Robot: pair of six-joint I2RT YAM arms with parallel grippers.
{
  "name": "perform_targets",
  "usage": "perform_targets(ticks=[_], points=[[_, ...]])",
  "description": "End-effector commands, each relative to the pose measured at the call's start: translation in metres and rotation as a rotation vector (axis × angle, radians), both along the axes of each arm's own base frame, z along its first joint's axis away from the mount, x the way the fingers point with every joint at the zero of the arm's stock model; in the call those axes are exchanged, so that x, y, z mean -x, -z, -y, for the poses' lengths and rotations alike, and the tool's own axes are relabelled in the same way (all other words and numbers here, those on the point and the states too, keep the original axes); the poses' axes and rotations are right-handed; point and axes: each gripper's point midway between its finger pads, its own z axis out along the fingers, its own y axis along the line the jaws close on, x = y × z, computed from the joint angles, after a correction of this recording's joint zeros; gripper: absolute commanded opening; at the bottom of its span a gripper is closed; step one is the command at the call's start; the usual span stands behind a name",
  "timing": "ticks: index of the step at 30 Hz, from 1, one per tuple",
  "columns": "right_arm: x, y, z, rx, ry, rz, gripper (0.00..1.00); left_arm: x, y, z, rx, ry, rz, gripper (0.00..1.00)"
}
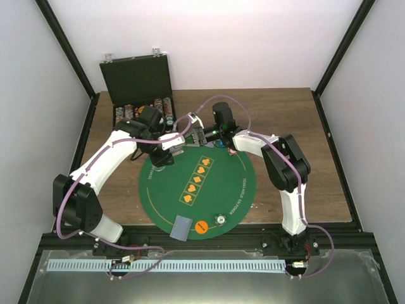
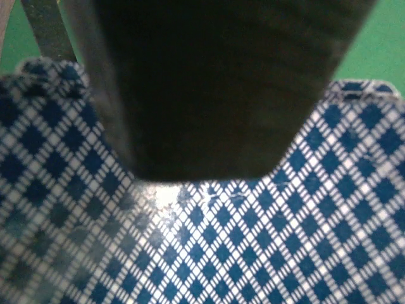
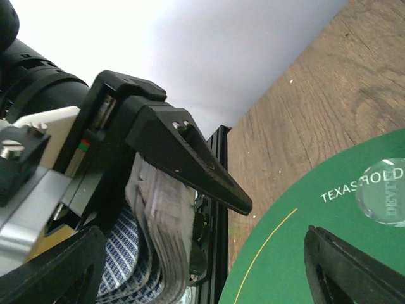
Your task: Distribute texas hold em gaming equipment
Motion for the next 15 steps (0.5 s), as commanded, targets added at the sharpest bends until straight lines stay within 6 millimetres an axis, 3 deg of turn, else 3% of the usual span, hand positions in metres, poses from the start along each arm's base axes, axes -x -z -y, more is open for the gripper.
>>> perform_targets(ticks=[1,10,15], points=[[-0.003,-0.016,-0.008,-0.043,-0.023,0.039,0.86,-0.004,-0.009,0.007,0.031,0.019,0.015,0.5],[0.004,-0.02,-0.01,-0.066,-0.054,0.056,0.87,-0.007,-0.01,0.007,0.027,0.013,0.023,0.5],[0.031,-0.031,-0.013,-0.133,-0.18,0.12,0.93,-0.008,-0.012,0.009,0.034,0.013,0.023,0.5]])
